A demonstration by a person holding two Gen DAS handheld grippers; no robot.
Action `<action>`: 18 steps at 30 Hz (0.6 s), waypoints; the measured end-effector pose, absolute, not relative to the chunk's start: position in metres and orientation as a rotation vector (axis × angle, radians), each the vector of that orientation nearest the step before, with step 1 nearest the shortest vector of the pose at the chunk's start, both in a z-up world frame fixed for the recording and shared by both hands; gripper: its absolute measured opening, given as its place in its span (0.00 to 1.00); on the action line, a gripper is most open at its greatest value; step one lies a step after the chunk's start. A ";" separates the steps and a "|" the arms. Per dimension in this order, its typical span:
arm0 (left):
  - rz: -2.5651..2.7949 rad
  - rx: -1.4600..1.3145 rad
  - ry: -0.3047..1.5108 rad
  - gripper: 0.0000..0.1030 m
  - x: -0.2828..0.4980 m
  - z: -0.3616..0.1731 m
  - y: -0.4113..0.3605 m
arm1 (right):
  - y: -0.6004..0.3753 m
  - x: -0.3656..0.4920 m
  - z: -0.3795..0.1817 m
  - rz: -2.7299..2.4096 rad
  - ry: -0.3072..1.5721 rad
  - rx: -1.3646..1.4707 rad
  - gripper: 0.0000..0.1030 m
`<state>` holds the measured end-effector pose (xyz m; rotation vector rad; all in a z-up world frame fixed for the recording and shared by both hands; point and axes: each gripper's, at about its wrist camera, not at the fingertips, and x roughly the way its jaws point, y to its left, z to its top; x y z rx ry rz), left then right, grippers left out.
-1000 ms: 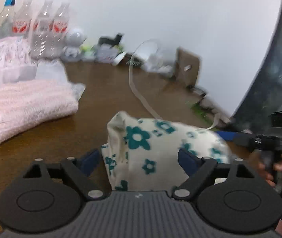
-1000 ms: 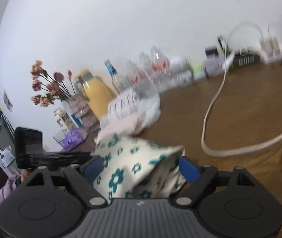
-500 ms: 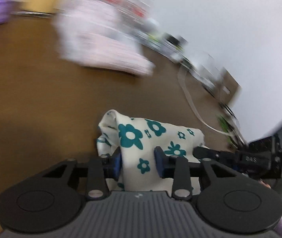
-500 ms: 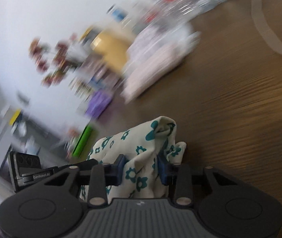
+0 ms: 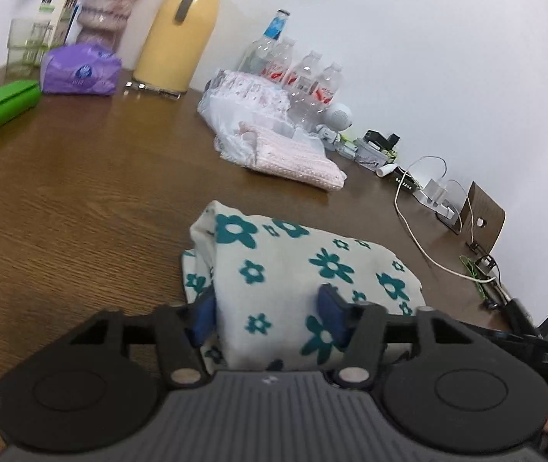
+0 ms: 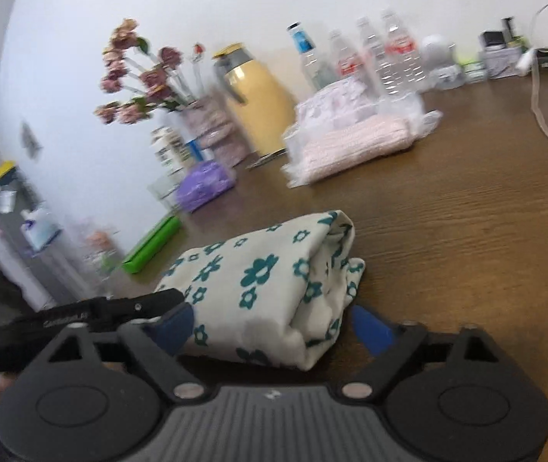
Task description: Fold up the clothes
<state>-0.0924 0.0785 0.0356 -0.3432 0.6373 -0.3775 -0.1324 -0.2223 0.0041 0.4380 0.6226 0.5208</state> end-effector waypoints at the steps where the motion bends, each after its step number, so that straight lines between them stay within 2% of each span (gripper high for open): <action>1: -0.379 -0.338 0.632 0.43 -0.094 0.035 0.075 | -0.221 -0.132 0.000 0.498 0.622 0.462 0.50; 3: -0.376 -0.327 0.631 0.41 -0.097 0.035 0.074 | -0.219 -0.126 -0.008 0.490 0.626 0.489 0.35; 5: -0.373 -0.327 0.630 0.40 -0.096 0.031 0.075 | -0.219 -0.121 -0.009 0.504 0.650 0.515 0.29; 7: -0.380 -0.344 0.618 0.41 -0.098 0.032 0.081 | -0.220 -0.117 -0.006 0.514 0.670 0.526 0.28; 9: -0.394 -0.360 0.596 0.49 -0.102 0.037 0.090 | -0.224 -0.115 0.001 0.516 0.682 0.516 0.35; 11: -0.397 -0.377 0.577 0.55 -0.100 0.042 0.097 | -0.227 -0.114 0.012 0.494 0.634 0.487 0.47; 13: -0.389 -0.394 0.561 0.55 -0.090 0.045 0.104 | -0.224 -0.104 0.014 0.514 0.620 0.465 0.46; 14: -0.386 -0.403 0.553 0.55 -0.086 0.047 0.106 | -0.221 -0.095 0.012 0.517 0.635 0.464 0.39; 15: -0.390 -0.406 0.581 0.54 -0.076 0.043 0.104 | -0.218 -0.088 0.007 0.528 0.665 0.468 0.27; 16: -0.398 -0.413 0.631 0.42 -0.067 0.037 0.100 | -0.217 -0.081 0.002 0.540 0.698 0.474 0.23; 17: -0.405 -0.420 0.680 0.36 -0.058 0.032 0.096 | -0.218 -0.078 0.001 0.550 0.706 0.487 0.25; 18: -0.407 -0.439 0.689 0.37 -0.056 0.028 0.096 | -0.222 -0.078 0.002 0.564 0.709 0.496 0.28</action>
